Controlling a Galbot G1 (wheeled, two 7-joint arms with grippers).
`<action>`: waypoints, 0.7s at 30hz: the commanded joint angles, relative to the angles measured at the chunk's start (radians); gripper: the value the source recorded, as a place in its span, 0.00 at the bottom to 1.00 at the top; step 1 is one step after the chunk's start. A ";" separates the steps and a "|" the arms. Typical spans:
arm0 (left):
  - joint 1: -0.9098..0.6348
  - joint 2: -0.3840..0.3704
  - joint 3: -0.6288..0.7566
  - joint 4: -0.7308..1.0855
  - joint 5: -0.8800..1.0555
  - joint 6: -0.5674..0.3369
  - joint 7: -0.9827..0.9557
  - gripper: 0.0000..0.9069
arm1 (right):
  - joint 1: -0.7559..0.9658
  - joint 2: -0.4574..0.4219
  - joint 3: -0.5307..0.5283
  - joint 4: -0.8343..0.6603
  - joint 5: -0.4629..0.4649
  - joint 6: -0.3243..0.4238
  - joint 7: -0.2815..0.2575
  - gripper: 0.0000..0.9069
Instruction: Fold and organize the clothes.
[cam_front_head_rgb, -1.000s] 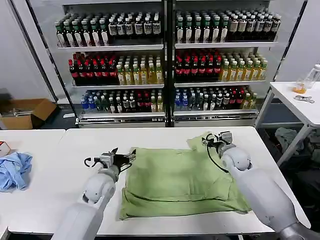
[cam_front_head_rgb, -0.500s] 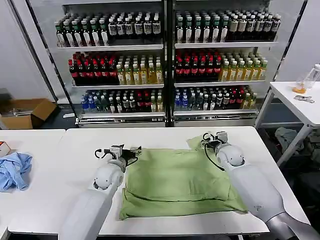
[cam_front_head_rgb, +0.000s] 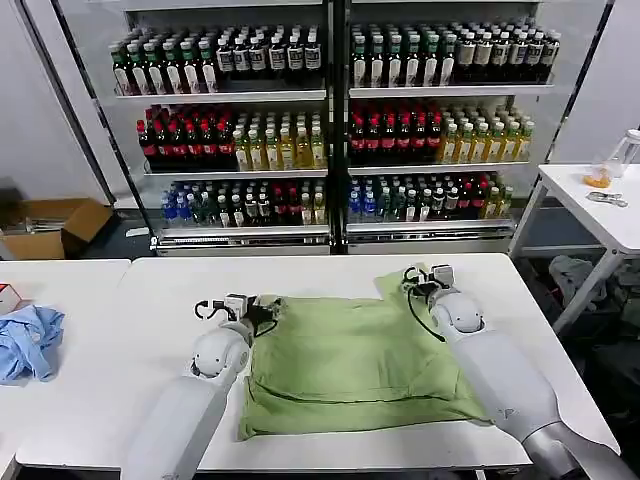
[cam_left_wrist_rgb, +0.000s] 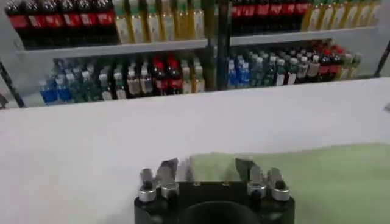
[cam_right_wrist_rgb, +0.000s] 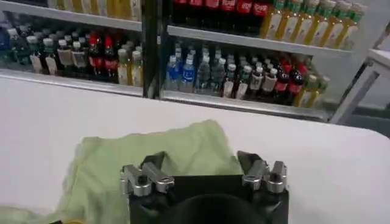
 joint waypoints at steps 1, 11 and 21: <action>-0.007 0.002 0.008 0.038 -0.006 0.008 0.025 0.07 | 0.001 0.006 -0.006 -0.021 -0.002 -0.008 -0.001 0.00; 0.016 0.019 0.005 -0.026 -0.053 -0.018 0.029 0.04 | -0.013 -0.001 0.004 0.014 0.010 0.011 -0.004 0.00; 0.064 0.053 -0.019 -0.125 -0.109 -0.077 0.031 0.04 | -0.028 -0.012 0.033 0.102 0.024 0.131 0.022 0.00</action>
